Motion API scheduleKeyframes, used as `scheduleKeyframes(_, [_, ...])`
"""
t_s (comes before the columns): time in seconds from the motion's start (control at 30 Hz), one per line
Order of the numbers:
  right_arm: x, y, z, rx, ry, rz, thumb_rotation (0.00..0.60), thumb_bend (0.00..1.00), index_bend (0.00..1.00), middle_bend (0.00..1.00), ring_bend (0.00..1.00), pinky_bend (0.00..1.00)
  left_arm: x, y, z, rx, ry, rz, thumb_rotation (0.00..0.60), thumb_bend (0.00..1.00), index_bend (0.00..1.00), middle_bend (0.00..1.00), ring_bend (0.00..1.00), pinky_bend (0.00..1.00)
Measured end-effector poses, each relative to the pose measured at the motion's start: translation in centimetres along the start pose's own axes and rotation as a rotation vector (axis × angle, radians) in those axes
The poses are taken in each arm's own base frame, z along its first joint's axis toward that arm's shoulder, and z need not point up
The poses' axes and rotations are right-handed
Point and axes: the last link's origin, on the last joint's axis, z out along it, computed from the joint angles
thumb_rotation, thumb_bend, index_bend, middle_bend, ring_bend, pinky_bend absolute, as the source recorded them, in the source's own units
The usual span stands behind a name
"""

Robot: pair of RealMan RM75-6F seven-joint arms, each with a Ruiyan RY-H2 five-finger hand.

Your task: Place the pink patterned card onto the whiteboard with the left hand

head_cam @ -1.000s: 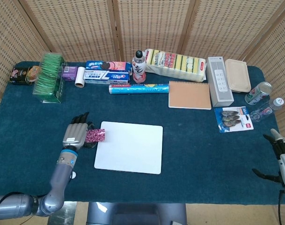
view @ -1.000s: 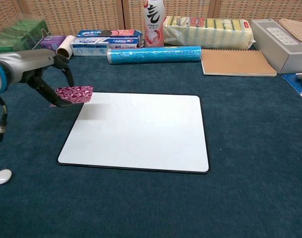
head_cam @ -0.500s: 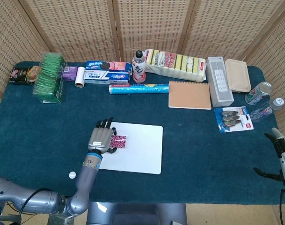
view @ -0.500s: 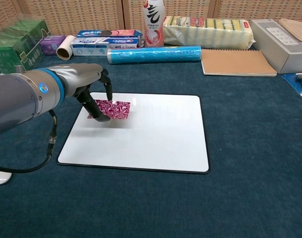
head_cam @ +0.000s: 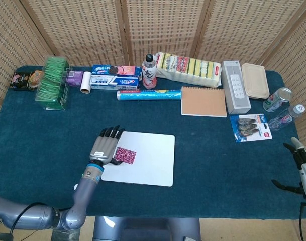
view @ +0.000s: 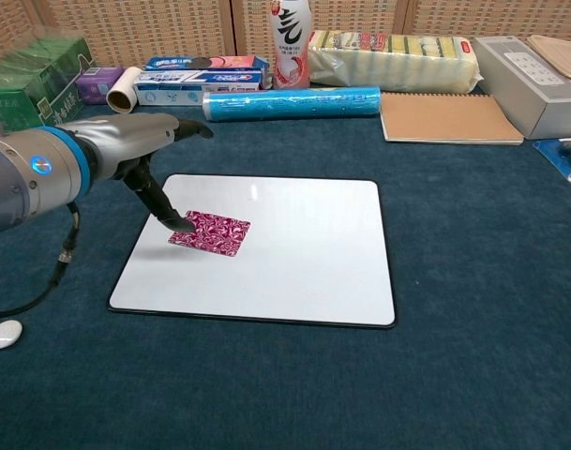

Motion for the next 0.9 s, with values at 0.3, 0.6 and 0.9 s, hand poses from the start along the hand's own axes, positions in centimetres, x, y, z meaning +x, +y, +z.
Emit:
scheduleKeyframes(0.3, [-0.2,-0.2,0.0,-0.001,-0.002,-0.009,0.600,0.10,0.10,0.00,0.00,0.00,1.4,-3.3,-1.8,-0.212,0.124,0.000,0.600,0.17,0.00,0.00,0.00,0.05])
scheduleKeyframes(0.6, [-0.9,-0.6,0.0,0.001,-0.012,-0.035,0.600,0.10,0.10,0.00,0.00,0.00,-1.4,-11.8,-8.7,-0.381,0.074,0.014,0.600,0.17,0.00,0.00,0.00,0.05])
scheduleKeyframes(0.9, [-1.1,-0.9,-0.3,0.000,-0.005,-0.046,0.600,0.10,0.10,0.00,0.00,0.00,-4.8,-19.0,-15.1,-0.272,-0.045,0.074,0.600,0.17,0.00,0.00,0.00,0.05])
